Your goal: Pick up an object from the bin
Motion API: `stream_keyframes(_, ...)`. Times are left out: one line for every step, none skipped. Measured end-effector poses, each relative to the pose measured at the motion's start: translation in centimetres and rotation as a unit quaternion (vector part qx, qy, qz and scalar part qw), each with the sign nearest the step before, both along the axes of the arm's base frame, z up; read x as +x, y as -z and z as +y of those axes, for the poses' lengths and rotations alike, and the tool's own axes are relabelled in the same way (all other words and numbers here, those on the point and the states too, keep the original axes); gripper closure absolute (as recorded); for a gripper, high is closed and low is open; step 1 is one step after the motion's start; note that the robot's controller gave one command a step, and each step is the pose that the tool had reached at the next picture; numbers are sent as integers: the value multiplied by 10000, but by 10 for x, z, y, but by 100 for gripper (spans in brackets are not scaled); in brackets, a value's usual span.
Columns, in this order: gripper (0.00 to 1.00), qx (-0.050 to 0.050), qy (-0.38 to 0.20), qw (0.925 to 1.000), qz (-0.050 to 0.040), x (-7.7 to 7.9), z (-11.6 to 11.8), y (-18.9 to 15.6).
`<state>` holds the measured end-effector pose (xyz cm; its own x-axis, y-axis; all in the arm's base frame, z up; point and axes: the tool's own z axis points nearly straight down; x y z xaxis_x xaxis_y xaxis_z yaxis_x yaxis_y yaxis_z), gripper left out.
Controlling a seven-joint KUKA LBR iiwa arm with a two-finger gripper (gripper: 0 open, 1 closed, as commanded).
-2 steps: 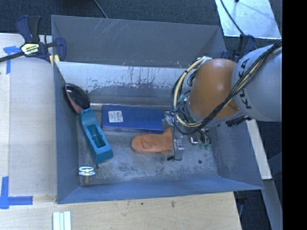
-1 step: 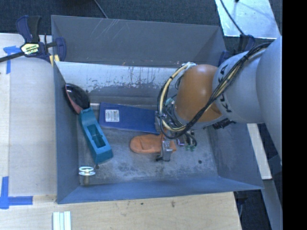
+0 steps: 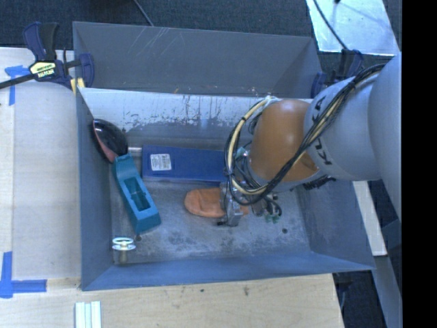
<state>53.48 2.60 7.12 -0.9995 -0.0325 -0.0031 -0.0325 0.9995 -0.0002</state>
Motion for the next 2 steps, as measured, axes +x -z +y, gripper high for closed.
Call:
stream_keyframes(100,0,-2,10000,0,0,0,0)
stream_keyframes(100,0,-3,10000,-4,0,0,-1)
